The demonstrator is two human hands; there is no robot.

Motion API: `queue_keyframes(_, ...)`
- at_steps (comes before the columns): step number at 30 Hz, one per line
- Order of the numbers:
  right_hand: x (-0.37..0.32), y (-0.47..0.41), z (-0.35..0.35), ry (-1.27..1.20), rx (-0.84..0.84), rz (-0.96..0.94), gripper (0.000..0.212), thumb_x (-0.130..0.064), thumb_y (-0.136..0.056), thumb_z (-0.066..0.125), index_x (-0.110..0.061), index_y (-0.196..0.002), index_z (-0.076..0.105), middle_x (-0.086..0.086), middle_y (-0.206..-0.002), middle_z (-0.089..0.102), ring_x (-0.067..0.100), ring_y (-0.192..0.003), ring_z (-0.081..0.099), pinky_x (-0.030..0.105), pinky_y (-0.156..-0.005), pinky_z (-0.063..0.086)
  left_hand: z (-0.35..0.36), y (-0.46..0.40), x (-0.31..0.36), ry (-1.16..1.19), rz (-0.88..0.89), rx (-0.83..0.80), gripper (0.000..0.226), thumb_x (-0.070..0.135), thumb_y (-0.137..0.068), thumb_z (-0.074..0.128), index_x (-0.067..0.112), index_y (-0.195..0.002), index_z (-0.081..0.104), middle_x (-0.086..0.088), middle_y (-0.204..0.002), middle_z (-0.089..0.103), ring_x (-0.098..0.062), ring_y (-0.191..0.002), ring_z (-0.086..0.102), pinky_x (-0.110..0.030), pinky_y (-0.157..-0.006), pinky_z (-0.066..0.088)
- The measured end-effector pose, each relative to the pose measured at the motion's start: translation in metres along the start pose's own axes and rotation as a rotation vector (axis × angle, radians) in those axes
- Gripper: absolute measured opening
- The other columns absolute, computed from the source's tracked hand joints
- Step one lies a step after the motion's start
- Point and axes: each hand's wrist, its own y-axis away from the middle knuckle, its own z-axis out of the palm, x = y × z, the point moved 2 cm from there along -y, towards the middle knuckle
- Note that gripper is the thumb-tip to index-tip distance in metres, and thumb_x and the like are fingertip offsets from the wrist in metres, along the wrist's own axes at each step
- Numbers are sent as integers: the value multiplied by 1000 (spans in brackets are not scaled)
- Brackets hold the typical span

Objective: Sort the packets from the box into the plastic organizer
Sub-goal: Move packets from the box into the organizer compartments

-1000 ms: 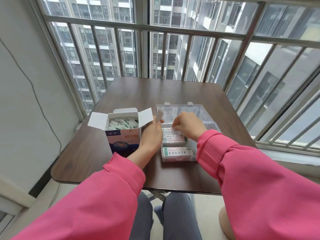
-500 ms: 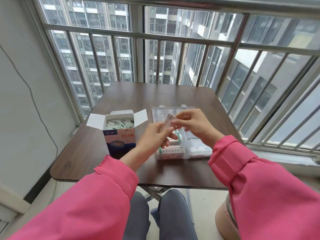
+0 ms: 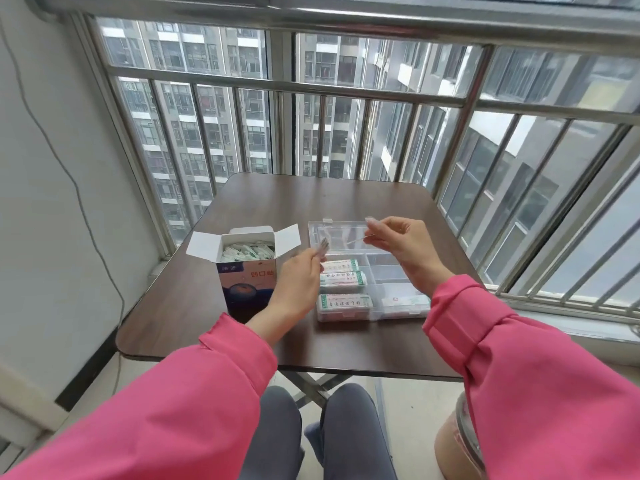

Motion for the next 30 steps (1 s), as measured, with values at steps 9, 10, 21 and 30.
queue_keyframes(9,25,-27,18,551,-116,41,13,0,-80,66,-1,-92,72,10,-81,67,15,-74,60,17,-69,48,9,-19,-15,-156,-62,20,28,9,-101,30,1,-120,49,-19,-117,58,-36,-97,61,-33,-83,32)
queue_keyframes(10,28,-29,21,585,-145,43,13,0,-80,67,-3,-92,72,9,-81,66,16,-78,60,22,-73,48,10,-20,-16,-164,-55,19,28,10,-101,29,1,-120,48,-20,-116,58,-37,-95,62,-34,-85,34)
queue_keyframes(21,32,-35,39,843,-296,-27,15,-5,-82,66,-5,-95,74,10,-96,73,14,-85,63,16,-73,38,14,-22,-8,16,-82,39,27,21,-103,29,6,-104,51,-18,-98,63,-35,-93,59,-38,-78,40)
queue_keyframes(30,16,-23,27,229,-345,28,30,7,-81,63,-8,-107,66,7,-100,68,15,-93,63,28,-89,50,16,-14,-4,178,15,10,22,26,-100,41,19,-90,58,-1,-72,71,1,-48,46,-34,-68,45)
